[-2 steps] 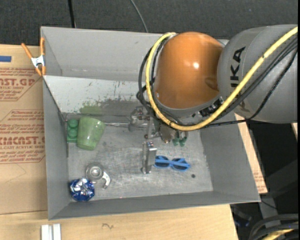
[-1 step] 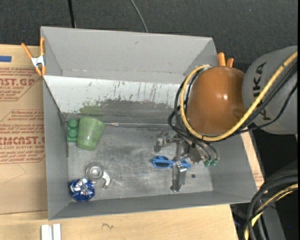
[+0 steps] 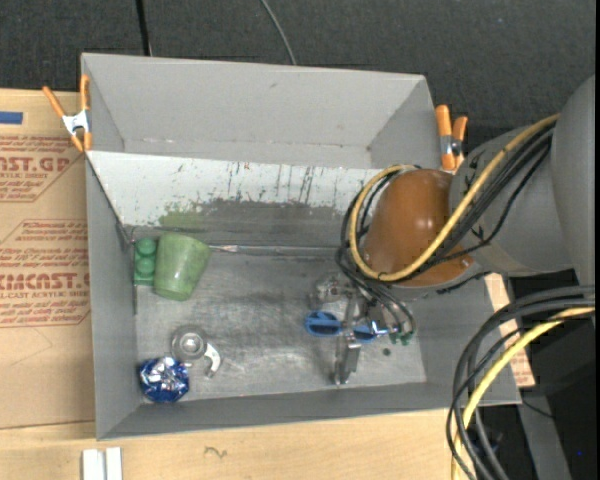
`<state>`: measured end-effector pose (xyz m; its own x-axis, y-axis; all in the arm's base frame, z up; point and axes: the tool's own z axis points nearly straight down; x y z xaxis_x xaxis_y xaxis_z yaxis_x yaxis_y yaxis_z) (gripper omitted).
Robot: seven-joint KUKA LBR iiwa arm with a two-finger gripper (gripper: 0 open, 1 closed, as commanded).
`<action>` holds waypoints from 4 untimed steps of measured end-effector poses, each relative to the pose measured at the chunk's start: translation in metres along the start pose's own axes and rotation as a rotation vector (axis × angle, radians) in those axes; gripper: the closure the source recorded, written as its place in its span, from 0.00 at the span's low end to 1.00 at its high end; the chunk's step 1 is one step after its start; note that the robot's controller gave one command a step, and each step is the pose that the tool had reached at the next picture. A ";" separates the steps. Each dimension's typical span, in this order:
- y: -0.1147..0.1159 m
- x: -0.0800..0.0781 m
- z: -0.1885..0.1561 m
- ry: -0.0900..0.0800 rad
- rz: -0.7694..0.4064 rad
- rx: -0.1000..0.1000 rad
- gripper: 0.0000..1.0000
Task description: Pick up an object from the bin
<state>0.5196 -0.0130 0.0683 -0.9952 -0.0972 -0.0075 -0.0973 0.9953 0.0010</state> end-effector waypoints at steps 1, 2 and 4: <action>0.002 -0.002 -0.004 -0.003 -0.003 -0.001 1.00; 0.009 -0.001 -0.152 -0.002 -0.177 0.002 1.00; -0.017 0.009 -0.063 0.007 -0.050 0.000 0.00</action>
Offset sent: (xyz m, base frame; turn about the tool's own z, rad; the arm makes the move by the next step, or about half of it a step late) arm 0.0000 0.0000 0.0000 0.0000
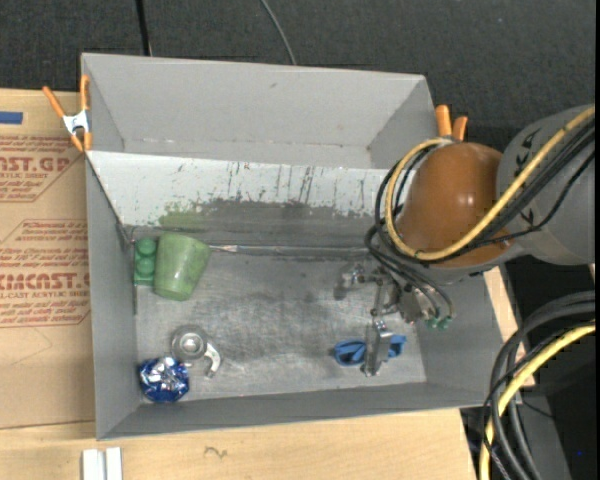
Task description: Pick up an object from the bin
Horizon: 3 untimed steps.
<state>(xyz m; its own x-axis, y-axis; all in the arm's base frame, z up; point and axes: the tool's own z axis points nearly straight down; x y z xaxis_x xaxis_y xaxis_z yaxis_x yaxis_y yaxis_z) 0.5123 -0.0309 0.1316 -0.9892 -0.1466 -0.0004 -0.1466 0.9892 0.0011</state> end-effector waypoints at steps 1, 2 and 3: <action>-0.043 0.013 0.061 -0.007 -0.182 0.002 0.00; -0.043 0.013 0.061 -0.006 -0.183 0.001 1.00; -0.088 0.019 -0.066 -0.007 -0.316 0.006 1.00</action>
Offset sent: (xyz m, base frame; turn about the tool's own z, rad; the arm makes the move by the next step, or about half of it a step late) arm -0.0083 -0.0453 -0.0616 -0.1834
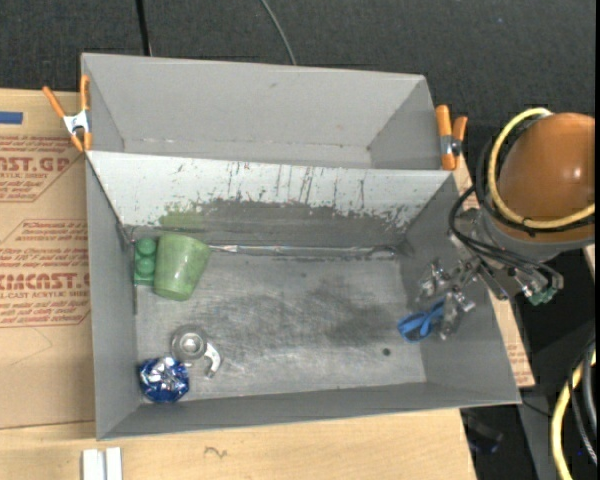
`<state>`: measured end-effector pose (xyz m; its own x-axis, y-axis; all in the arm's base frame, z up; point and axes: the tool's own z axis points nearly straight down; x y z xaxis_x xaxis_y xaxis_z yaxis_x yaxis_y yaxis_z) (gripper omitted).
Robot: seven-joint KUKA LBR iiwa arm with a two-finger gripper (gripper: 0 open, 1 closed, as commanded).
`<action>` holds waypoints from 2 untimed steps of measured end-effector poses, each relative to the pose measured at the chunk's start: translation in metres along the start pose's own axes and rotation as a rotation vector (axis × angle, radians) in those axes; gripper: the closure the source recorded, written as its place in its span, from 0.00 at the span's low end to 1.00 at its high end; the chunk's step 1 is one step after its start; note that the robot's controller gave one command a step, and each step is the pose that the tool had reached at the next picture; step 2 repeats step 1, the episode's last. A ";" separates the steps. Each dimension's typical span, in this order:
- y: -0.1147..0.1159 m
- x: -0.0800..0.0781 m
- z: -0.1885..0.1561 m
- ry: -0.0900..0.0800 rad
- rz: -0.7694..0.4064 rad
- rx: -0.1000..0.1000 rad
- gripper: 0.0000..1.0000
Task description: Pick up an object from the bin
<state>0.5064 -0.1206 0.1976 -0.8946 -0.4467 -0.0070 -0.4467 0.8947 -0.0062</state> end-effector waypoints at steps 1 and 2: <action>-0.004 -0.005 -0.081 -0.002 -0.011 0.001 1.00; -0.004 -0.005 -0.081 -0.002 -0.011 0.001 1.00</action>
Offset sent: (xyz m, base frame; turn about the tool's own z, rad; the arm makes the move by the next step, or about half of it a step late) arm 0.0035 -0.0013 0.0760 -0.0121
